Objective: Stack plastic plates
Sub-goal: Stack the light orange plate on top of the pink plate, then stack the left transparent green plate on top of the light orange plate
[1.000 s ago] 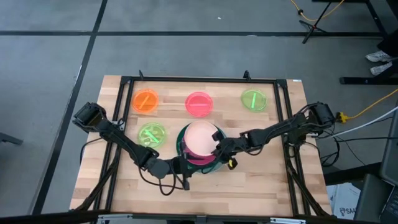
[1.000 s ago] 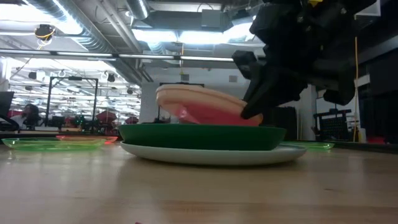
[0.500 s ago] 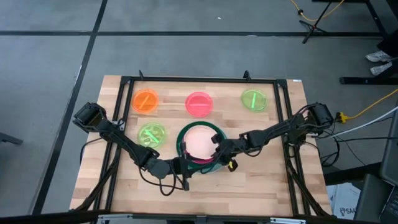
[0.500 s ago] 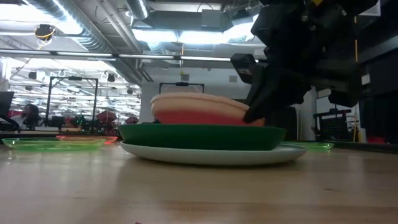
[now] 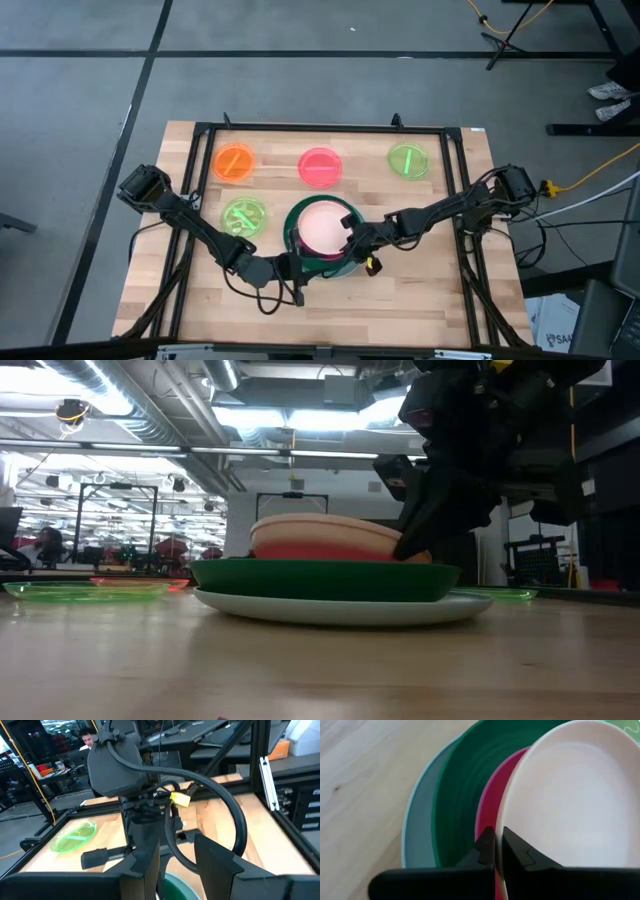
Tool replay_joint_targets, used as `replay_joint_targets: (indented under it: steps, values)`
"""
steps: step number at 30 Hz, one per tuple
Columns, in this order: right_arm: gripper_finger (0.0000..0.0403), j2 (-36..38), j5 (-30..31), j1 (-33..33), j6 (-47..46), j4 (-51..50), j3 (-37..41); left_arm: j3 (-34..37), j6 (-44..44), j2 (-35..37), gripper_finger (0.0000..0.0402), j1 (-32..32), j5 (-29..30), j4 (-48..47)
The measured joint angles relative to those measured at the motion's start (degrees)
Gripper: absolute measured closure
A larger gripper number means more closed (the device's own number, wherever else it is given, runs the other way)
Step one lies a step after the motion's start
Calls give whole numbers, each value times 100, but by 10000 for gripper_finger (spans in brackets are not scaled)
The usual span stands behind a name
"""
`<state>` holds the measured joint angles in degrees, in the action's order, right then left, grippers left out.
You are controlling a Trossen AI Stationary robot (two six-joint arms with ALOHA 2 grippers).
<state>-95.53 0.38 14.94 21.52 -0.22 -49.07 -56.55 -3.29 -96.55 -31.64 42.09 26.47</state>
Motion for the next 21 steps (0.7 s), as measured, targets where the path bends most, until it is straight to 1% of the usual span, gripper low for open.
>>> replay_joint_targets:
  steps: [4, 8, 12, 15, 18, 21]
  values:
    - [381, 0, -2, 4, -20, -1, 1, 2, 123, -2, 285, 0, 0, -248]
    - [339, 0, 0, 2, -103, 0, 1, 2, 243, -2, 285, 0, -1, -229]
    - [294, 2, 7, 2, -508, -3, 1, 2, 263, -2, 285, 0, 0, -227]
    - [270, 7, 9, 4, -781, -6, 0, 2, 267, -2, 285, 38, -1, -226]
    - [257, 9, 7, 4, -767, -366, -205, 2, 269, -2, 285, 68, 0, -225]
    - [254, 15, 4, 12, -786, -910, -543, 2, 269, -2, 285, 103, 0, -225]
